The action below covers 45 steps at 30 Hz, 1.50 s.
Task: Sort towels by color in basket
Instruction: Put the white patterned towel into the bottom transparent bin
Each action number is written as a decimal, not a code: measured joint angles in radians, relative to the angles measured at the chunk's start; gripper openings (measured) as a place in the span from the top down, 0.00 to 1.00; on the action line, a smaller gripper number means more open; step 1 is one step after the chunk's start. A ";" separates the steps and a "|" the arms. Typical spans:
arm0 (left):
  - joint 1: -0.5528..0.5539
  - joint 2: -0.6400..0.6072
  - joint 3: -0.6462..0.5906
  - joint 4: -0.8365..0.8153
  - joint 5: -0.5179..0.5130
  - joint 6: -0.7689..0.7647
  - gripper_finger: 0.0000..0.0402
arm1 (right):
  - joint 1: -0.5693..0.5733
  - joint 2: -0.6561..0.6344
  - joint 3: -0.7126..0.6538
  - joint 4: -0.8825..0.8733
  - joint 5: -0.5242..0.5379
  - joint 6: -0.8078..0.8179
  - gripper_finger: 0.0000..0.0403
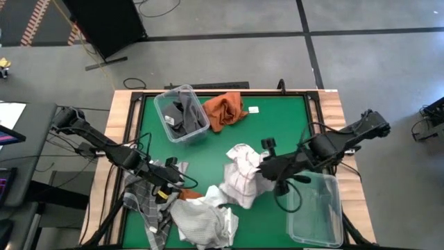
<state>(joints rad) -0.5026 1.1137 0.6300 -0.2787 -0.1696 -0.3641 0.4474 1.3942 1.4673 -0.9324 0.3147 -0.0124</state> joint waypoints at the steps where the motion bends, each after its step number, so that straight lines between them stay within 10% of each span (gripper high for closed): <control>1: 0.000 0.000 0.000 0.000 0.000 0.000 0.55 | -0.004 0.004 0.000 -0.001 -0.002 -0.003 0.95; 13: 0.000 0.000 0.000 -0.001 0.000 0.001 0.55 | 0.061 -0.148 0.000 -0.071 0.083 0.111 0.95; 29: 0.000 0.000 0.000 -0.001 -0.019 0.004 0.55 | 0.447 -0.480 0.000 -0.470 0.084 0.906 0.95; 45: 0.000 0.000 0.000 -0.001 -0.046 -0.008 0.55 | 0.789 -0.392 -0.266 -0.449 -0.030 1.402 0.95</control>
<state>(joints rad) -0.5023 1.1137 0.6300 -0.2794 -0.2160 -0.3721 1.2368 1.0021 1.2009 -1.3818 0.2847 1.3892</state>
